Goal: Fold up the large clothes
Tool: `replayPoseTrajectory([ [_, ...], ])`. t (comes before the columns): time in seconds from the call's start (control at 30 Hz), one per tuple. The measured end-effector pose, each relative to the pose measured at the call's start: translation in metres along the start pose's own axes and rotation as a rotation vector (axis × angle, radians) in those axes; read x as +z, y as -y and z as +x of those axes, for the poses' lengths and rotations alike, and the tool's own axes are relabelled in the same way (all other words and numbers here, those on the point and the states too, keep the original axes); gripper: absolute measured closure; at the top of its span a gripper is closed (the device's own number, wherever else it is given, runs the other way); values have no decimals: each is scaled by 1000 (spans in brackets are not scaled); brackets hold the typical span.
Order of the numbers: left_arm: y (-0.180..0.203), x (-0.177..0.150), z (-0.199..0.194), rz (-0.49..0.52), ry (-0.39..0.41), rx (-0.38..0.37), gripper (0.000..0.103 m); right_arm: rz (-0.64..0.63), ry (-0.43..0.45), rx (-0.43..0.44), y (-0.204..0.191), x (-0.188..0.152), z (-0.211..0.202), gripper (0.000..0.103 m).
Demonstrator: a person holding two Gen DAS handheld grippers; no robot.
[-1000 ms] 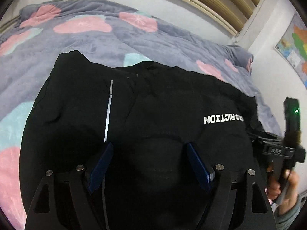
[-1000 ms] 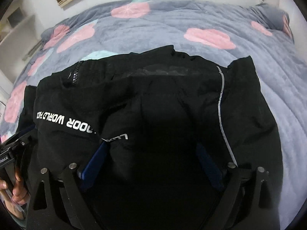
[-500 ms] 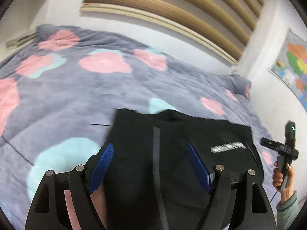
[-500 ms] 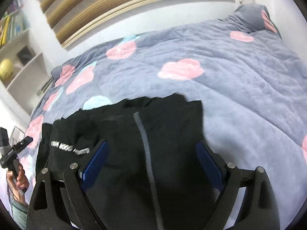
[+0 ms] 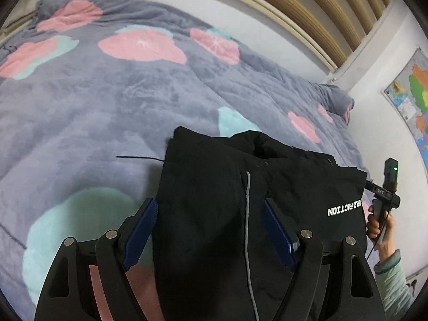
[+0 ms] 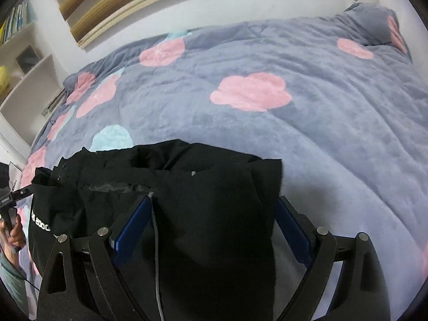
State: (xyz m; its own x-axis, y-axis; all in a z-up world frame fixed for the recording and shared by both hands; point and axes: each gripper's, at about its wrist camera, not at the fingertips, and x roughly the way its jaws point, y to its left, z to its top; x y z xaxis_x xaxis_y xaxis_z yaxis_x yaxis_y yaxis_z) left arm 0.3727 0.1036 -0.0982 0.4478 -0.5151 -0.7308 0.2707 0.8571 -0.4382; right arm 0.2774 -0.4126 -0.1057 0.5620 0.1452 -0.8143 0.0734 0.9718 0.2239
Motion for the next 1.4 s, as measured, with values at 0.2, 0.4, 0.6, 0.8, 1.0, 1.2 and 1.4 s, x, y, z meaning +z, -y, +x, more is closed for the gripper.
replayPoseTrajectory([
  [0.2,0,9,14,-20,-15,54,23,-49,-26,-27,-13,-2,7,27],
  [0.4,2,4,-4,14,9,53,22,-34,-22,2,-7,4,5,23],
  [0.6,0,13,29,-10,-82,89,22,-61,-40,-10,-15,-1,10,35],
  [0.8,7,5,37,1,-52,66,24,-51,-52,5,-8,-7,10,42],
  [1.0,45,-1,16,168,14,184,92,-139,47,-103,-25,-17,-19,90],
  [1.2,66,16,-51,168,195,165,92,-88,252,-135,-22,7,-95,92],
  [1.4,75,65,-58,96,312,185,93,-116,317,-247,-46,57,-97,92],
])
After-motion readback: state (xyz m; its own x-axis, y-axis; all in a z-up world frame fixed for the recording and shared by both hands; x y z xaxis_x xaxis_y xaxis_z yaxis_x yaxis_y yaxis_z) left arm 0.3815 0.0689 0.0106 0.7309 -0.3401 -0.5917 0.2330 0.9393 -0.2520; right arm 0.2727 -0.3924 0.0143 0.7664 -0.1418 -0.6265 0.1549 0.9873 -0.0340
